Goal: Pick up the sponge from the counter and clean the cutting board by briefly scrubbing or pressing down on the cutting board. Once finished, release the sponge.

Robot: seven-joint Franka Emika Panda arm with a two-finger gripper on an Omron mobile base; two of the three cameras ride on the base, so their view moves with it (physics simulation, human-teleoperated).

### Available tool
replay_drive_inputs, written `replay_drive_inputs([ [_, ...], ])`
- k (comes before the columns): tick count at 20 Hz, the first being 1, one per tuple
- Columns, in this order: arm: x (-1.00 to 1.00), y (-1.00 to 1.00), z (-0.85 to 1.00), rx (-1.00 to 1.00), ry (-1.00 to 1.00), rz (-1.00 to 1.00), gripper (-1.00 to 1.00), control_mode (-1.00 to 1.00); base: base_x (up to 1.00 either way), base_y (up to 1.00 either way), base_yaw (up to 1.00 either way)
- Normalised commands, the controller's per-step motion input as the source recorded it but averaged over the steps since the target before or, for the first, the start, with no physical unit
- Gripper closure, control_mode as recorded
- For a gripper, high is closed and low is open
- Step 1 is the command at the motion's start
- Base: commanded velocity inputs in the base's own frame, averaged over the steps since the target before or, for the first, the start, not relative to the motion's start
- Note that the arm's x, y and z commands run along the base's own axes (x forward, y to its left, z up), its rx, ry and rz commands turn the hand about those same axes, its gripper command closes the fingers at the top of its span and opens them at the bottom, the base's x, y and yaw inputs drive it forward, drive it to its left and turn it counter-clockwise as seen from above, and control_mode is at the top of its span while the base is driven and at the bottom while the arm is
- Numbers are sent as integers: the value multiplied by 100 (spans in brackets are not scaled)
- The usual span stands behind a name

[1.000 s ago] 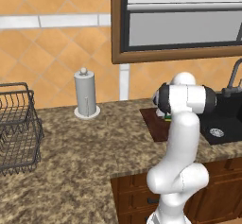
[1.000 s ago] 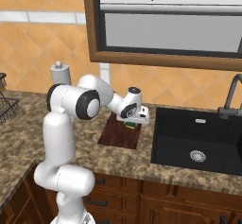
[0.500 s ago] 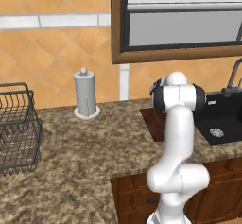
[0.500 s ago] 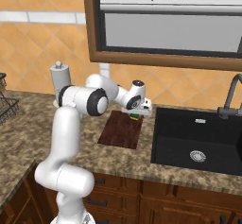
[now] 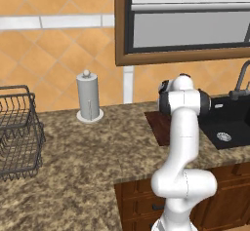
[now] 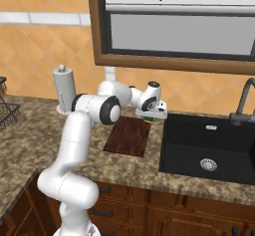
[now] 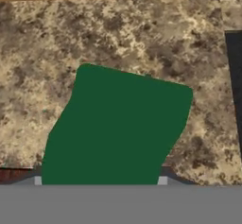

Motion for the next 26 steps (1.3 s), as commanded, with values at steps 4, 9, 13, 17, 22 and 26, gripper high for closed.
replay_drive_inputs([
  [4, 0, -20, -23, 4, 4, 0, 100, -100, 0, 0, 0],
  [9, -17, 0, -17, 9, 8, 0, 100, -100, 0, 0, 0],
  [13, -49, -4, 0, 6, 0, 0, 100, -100, 0, 0, 0],
  [17, -36, 2, 0, 5, 0, 1, 100, -100, 0, 0, 0],
  [22, -30, 20, 0, 0, -3, 3, 100, -100, 0, 0, 0],
  [26, -20, 15, -19, 0, 0, 2, 100, -100, 0, 0, 0],
])
